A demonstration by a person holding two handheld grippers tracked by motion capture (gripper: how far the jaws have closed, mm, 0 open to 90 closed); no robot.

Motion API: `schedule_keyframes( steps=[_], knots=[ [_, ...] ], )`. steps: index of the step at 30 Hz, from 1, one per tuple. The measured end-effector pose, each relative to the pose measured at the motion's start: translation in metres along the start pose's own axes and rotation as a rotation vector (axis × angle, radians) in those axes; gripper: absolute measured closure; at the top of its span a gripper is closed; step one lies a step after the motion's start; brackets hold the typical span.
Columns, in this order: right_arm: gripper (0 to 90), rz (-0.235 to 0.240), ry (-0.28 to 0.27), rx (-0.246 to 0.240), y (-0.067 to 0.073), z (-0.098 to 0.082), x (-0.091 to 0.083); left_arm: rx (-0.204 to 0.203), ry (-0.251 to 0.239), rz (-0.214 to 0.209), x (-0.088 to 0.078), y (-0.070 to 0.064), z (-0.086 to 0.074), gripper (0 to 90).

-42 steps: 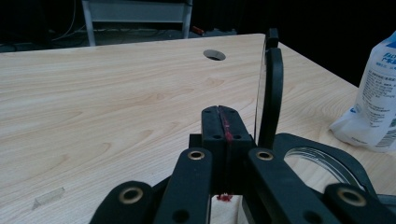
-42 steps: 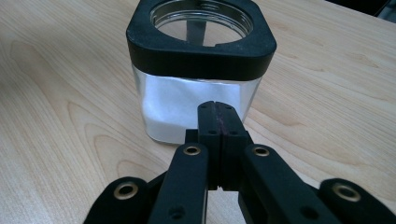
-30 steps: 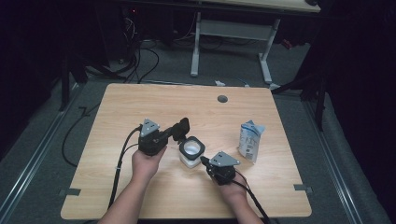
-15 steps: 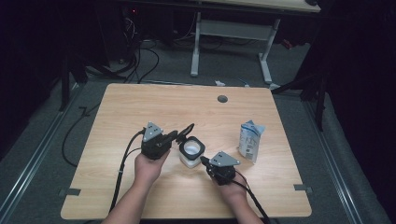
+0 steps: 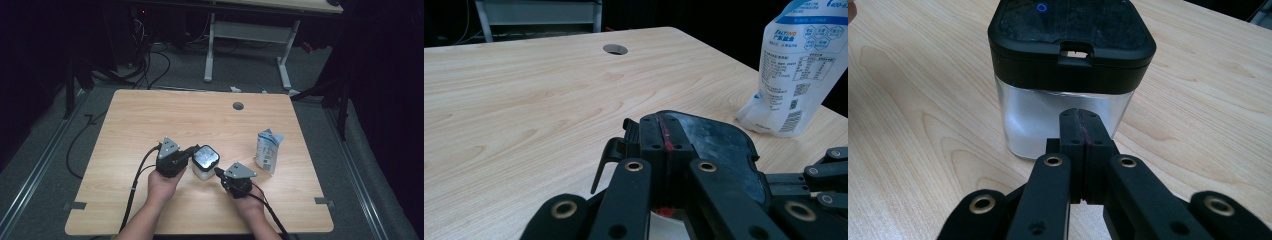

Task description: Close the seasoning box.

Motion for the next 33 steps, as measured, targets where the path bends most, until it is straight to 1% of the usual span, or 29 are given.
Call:
schedule_keyframes(
  steps=[12, 13, 17, 20, 21, 22, 23, 24, 26, 27, 29, 30, 32, 33],
  knots=[
    [89.7, 0.0, 0.006, -0.003, 0.001, 0.0, -0.001, 0.012, 0.004, 0.008, -0.006, 0.0, -0.009, 89.8],
    [89.7, -0.005, 0.004, -0.005, 0.001, -0.001, -0.001, 0.019, 0.011, 0.014, -0.008, 0.001, -0.012, 89.7],
    [89.7, -0.006, 0.005, -0.005, 0.001, -0.001, -0.002, 0.026, 0.016, 0.02, -0.012, 0.004, -0.015, 89.3],
    [89.6, -0.002, 0.007, -0.005, 0.001, -0.002, -0.002, 0.038, 0.03, 0.031, -0.016, 0.007, -0.02, 88.7],
    [89.6, -0.009, 0.01, -0.005, 0.001, -0.003, -0.003, 0.044, 0.039, 0.038, -0.02, 0.01, -0.024, 88.1],
    [89.6, -0.009, 0.01, -0.005, 0.001, -0.003, -0.003, 0.044, 0.039, 0.038, -0.02, 0.01, -0.024, 87.7],
    [89.6, -0.009, 0.008, 0.001, -0.001, -0.003, -0.003, 0.059, 0.054, 0.049, -0.024, 0.013, -0.029, 87.4],
    [89.6, -0.009, 0.008, 0.001, -0.001, -0.003, -0.003, 0.059, 0.054, 0.049, -0.024, 0.013, -0.029, 87.3],
    [89.6, -0.013, 0.007, 0.005, -0.002, -0.003, -0.004, 0.075, 0.079, 0.065, -0.03, 0.017, -0.035, 86.8],
    [89.6, -0.016, 0.004, 0.008, -0.004, -0.004, -0.005, 0.079, 0.085, 0.065, -0.032, 0.017, -0.037, 86.0],
    [89.6, -0.017, 0.003, 0.012, -0.005, -0.004, -0.005, 0.095, 0.093, 0.084, -0.038, 0.02, -0.042, 84.5],
    [89.6, -0.017, 0.003, 0.012, -0.005, -0.004, -0.005, 0.105, 0.098, 0.102, -0.041, 0.022, -0.045, 84.5],
    [89.6, -0.02, 0.008, 0.012, -0.005, -0.006, -0.004, 0.109, 0.115, 0.142, -0.046, 0.027, -0.052, 82.7],
    [89.7, -0.026, 0.016, 0.015, -0.006, -0.006, -0.003, 0.11, 0.122, 0.164, -0.051, 0.032, -0.058, 80.0]
  ],
)
Point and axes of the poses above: each handheld gripper's, and its own axes: x roughly forward along the jaws, z roughly out of its top, y roughly to its left, the point moved 3 cm from there along x, roughly forward along the jaws
